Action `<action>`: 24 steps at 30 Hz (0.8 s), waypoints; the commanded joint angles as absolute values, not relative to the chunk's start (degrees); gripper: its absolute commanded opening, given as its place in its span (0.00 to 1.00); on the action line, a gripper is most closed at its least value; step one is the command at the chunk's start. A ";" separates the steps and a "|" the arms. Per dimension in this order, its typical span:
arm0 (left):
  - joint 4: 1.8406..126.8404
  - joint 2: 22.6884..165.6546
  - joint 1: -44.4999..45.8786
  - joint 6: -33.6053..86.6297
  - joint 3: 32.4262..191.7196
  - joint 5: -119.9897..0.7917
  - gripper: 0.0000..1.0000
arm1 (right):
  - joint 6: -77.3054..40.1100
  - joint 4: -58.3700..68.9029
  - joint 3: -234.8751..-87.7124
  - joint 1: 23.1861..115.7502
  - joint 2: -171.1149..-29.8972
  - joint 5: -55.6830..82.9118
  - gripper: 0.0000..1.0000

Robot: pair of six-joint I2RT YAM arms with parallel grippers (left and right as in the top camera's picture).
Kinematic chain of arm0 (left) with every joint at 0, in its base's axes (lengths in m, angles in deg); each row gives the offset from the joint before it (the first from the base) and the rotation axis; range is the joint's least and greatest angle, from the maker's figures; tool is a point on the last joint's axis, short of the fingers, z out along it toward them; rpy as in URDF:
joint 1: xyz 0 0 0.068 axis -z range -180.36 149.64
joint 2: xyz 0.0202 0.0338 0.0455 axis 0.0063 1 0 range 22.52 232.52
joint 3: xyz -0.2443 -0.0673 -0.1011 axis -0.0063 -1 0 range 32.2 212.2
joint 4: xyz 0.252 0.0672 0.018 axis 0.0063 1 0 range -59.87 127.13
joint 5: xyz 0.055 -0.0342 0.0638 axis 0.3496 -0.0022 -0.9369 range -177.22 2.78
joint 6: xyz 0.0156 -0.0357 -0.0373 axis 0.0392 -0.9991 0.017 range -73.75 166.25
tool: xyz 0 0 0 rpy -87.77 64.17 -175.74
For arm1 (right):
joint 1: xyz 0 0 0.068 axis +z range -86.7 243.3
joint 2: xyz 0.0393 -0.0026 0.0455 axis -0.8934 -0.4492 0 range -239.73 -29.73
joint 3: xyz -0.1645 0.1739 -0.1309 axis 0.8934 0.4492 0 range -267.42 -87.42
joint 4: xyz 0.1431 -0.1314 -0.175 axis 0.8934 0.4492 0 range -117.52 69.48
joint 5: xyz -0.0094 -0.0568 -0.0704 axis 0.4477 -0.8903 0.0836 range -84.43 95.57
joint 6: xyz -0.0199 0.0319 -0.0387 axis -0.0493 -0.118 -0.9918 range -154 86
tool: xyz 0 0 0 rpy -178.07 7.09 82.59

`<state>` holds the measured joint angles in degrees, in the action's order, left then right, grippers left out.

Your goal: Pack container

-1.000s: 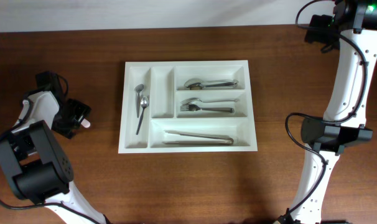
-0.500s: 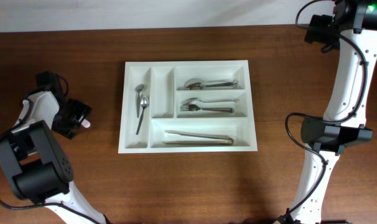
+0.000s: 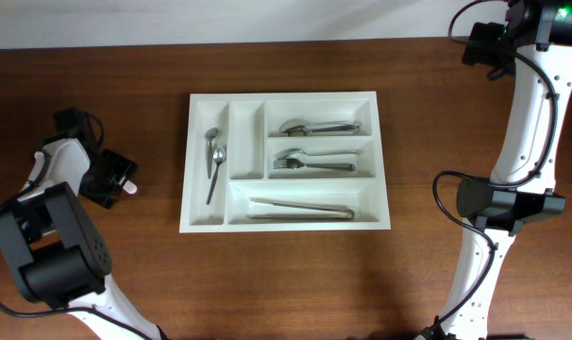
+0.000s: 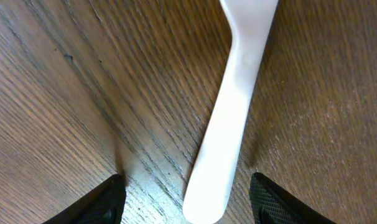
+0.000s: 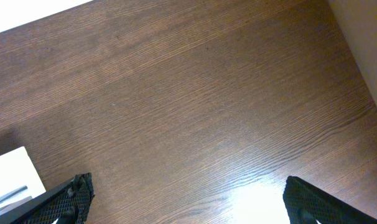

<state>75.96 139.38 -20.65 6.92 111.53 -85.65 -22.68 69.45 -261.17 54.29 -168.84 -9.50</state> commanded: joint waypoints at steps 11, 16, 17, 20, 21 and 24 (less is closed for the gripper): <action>76.37 144.65 -20.54 6.35 112.05 -82.00 0.41 | -23.06 69.65 -261.96 54.24 -166.48 -9.41 0.99; 76.46 145.42 -20.52 6.35 112.05 -82.02 0.26 | -23.06 69.65 -261.96 54.24 -166.48 -9.41 0.99; 76.42 145.42 -20.52 6.35 112.05 -82.02 0.21 | -23.06 69.65 -261.96 54.24 -166.48 -9.41 0.99; 76.44 145.42 -20.54 6.35 112.05 -82.05 0.10 | -23.06 69.65 -261.96 54.24 -166.48 -9.41 0.99; 76.44 145.42 -20.54 6.35 112.05 -82.02 0.06 | -23.06 69.65 -261.96 54.24 -166.48 -9.41 0.99; 76.46 145.42 -20.54 6.35 112.05 -82.02 0.02 | -23.06 69.65 -261.96 54.24 -166.48 -9.41 0.99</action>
